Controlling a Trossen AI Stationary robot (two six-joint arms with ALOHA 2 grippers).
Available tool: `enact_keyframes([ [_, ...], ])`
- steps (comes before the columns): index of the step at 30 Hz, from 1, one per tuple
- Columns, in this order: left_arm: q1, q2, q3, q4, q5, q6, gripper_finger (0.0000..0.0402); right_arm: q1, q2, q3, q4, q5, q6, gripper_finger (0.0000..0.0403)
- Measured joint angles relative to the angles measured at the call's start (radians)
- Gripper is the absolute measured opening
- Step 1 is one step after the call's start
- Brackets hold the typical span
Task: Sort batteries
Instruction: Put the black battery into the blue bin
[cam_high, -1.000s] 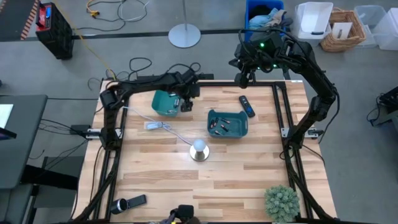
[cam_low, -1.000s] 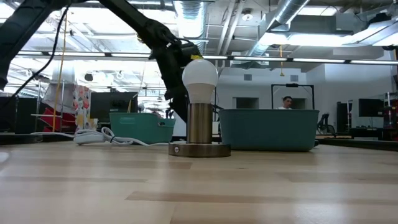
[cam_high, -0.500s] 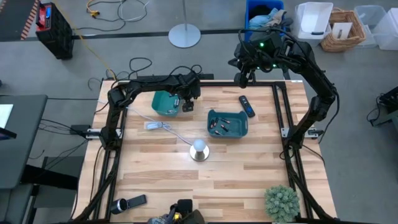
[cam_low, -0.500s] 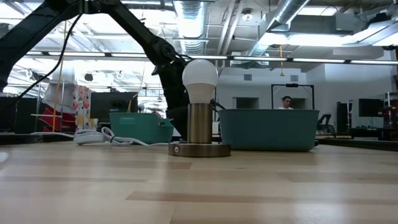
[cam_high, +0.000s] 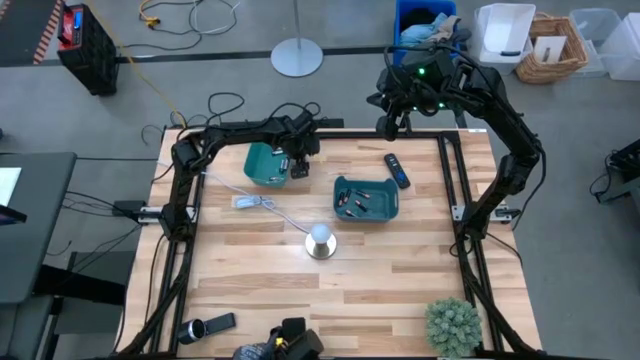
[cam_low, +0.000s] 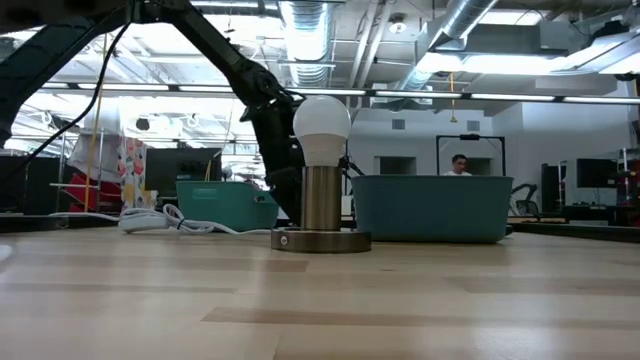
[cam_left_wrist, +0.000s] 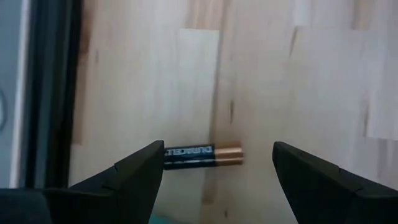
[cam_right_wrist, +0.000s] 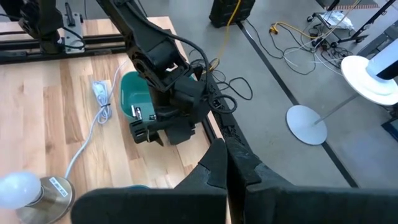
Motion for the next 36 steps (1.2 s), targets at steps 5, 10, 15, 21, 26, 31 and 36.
enact_keyframes([
  [5, 0.008, 0.001, 0.000, 0.019, 0.018, 0.009, 0.0294, 0.000, 0.000, 0.000, 0.000, 0.000, 0.008, 0.0009],
  [10, 0.022, 0.013, 0.000, 0.021, 0.035, 0.015, 0.0294, 0.000, 0.000, 0.000, -0.001, 0.000, 0.015, 0.0009],
  [15, 0.028, 0.018, -0.002, 0.023, 0.044, 0.021, 0.0294, 0.000, 0.000, 0.000, -0.001, 0.000, 0.015, 0.0009],
  [21, 0.030, 0.019, -0.002, 0.000, 0.063, 0.041, 0.0294, 0.000, 0.000, 0.000, -0.001, 0.000, 0.014, 0.0009],
  [26, 0.026, 0.048, -0.001, 0.000, 0.071, 0.052, 0.0294, 0.000, 0.000, 0.000, 0.000, 0.000, 0.014, 0.0009],
  [31, 0.026, 0.060, 0.002, -0.001, 0.074, 0.042, 0.0294, 0.000, 0.000, 0.000, 0.000, 0.000, 0.014, 0.0009],
  [36, 0.026, 0.061, 0.001, 0.009, 0.085, 0.041, 0.0294, -0.005, 0.000, 0.000, 0.002, 0.000, 0.014, 0.0009],
])
